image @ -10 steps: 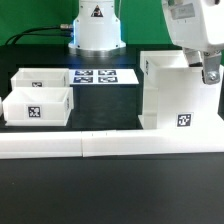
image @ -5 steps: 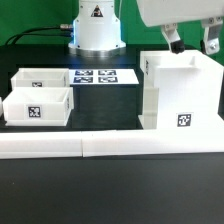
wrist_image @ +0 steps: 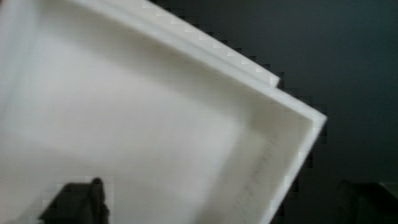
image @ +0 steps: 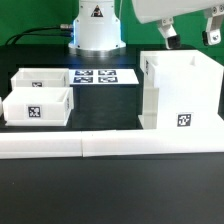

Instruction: Assemble drawer

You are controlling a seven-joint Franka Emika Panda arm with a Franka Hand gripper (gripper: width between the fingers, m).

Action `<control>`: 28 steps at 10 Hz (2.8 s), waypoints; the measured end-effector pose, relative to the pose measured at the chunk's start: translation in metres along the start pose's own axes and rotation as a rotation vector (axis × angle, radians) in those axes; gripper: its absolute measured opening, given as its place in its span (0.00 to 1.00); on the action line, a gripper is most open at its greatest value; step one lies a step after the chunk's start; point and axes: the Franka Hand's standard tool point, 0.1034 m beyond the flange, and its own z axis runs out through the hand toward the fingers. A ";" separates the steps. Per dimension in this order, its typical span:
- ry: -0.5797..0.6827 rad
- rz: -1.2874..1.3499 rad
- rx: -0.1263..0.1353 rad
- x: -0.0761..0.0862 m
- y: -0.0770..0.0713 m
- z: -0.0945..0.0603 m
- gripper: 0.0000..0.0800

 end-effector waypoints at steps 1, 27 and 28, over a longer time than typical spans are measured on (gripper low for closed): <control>-0.029 -0.156 -0.054 0.002 0.011 -0.009 0.81; 0.007 -0.784 -0.247 0.094 0.205 0.046 0.81; 0.004 -0.786 -0.253 0.094 0.207 0.052 0.81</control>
Offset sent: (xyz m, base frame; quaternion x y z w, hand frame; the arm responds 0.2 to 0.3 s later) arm 0.0000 0.0000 0.0000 0.0000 0.0000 -0.1296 0.9916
